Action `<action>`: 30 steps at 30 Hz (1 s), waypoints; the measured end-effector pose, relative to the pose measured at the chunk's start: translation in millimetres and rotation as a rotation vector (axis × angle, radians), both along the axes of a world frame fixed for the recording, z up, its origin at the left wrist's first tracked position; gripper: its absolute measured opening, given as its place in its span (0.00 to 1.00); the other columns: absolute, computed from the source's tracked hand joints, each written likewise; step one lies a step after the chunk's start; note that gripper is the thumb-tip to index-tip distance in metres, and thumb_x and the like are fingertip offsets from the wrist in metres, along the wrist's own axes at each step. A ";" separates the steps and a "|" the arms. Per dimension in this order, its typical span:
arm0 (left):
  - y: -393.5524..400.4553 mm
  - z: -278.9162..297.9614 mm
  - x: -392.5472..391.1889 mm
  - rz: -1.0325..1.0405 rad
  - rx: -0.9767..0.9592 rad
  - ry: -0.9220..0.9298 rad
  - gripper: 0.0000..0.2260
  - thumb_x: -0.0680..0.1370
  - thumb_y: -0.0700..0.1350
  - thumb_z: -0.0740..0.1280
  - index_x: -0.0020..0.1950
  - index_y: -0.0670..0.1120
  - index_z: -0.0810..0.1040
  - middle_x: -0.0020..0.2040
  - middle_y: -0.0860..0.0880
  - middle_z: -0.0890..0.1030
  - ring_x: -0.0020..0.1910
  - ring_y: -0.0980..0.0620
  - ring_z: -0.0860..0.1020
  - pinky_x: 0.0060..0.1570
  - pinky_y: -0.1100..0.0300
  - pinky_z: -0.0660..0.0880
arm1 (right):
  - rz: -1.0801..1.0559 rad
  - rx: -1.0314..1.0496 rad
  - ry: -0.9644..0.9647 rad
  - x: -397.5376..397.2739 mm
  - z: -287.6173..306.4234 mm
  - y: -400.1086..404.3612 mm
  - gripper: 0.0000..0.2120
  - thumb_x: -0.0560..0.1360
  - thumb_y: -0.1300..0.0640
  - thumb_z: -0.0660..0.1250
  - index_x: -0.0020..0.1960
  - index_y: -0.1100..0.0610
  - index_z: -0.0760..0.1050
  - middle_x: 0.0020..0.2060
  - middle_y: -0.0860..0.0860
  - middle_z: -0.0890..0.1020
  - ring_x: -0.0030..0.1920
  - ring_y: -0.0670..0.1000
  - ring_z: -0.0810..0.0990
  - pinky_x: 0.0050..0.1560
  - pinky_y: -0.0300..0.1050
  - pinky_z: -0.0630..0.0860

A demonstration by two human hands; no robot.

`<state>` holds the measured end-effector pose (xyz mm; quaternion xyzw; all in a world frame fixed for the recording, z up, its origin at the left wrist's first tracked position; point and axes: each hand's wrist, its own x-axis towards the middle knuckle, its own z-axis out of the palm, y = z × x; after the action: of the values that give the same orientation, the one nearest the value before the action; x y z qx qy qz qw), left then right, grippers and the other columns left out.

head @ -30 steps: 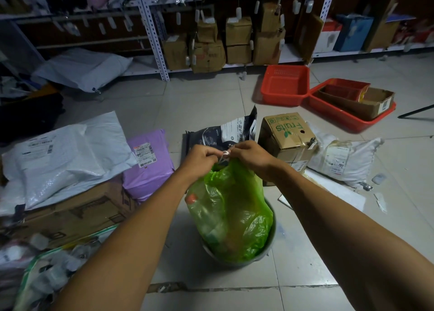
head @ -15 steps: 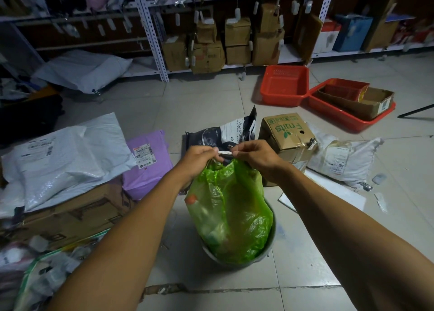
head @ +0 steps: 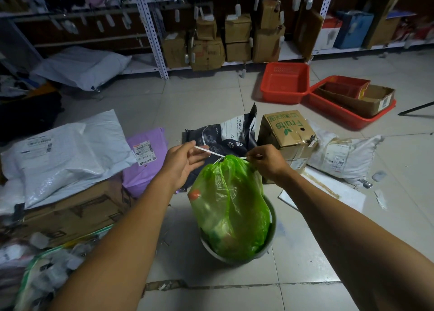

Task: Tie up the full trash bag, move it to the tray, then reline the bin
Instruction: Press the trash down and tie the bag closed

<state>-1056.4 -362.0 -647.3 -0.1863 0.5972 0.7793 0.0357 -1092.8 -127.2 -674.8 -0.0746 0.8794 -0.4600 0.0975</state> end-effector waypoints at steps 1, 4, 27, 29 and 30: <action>-0.1 -1.2 0.8 0.006 0.089 -0.003 0.15 0.82 0.43 0.59 0.35 0.44 0.69 0.45 0.40 0.84 0.46 0.45 0.85 0.56 0.47 0.77 | 0.006 0.034 0.013 1.7 0.2 -1.0 0.08 0.79 0.60 0.65 0.54 0.61 0.81 0.48 0.55 0.83 0.46 0.52 0.81 0.48 0.47 0.76; 1.5 -5.5 1.4 0.075 0.204 -0.002 0.15 0.83 0.44 0.59 0.36 0.44 0.68 0.33 0.46 0.76 0.40 0.46 0.85 0.54 0.46 0.78 | -0.003 0.130 0.030 4.2 0.4 -2.6 0.08 0.79 0.62 0.61 0.52 0.61 0.79 0.49 0.54 0.81 0.48 0.53 0.79 0.49 0.48 0.74; -14.3 -14.6 8.6 -0.062 -0.602 0.037 0.07 0.74 0.39 0.73 0.47 0.49 0.80 0.52 0.47 0.79 0.48 0.47 0.79 0.41 0.54 0.79 | -0.259 0.436 0.241 9.2 -18.2 13.0 0.08 0.73 0.52 0.70 0.50 0.52 0.77 0.49 0.54 0.79 0.49 0.58 0.76 0.48 0.52 0.76; -13.0 -17.6 11.3 -0.088 -0.635 0.023 0.04 0.74 0.42 0.73 0.41 0.45 0.79 0.42 0.45 0.80 0.38 0.48 0.78 0.40 0.54 0.80 | -0.182 0.440 0.234 8.5 -15.9 9.7 0.07 0.74 0.48 0.69 0.45 0.51 0.80 0.44 0.51 0.81 0.45 0.54 0.78 0.46 0.50 0.77; -12.5 -19.4 12.2 -0.112 -0.640 0.004 0.06 0.74 0.45 0.73 0.40 0.44 0.81 0.38 0.44 0.80 0.34 0.49 0.76 0.40 0.53 0.78 | -0.119 0.417 0.180 8.1 -14.4 7.2 0.11 0.76 0.46 0.67 0.43 0.52 0.81 0.41 0.51 0.82 0.42 0.53 0.80 0.45 0.49 0.78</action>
<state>-1044.2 -374.5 -666.8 -0.1532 0.8214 0.5491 0.0169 -1084.7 -120.0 -689.2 -0.0415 0.9634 -0.2647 0.0045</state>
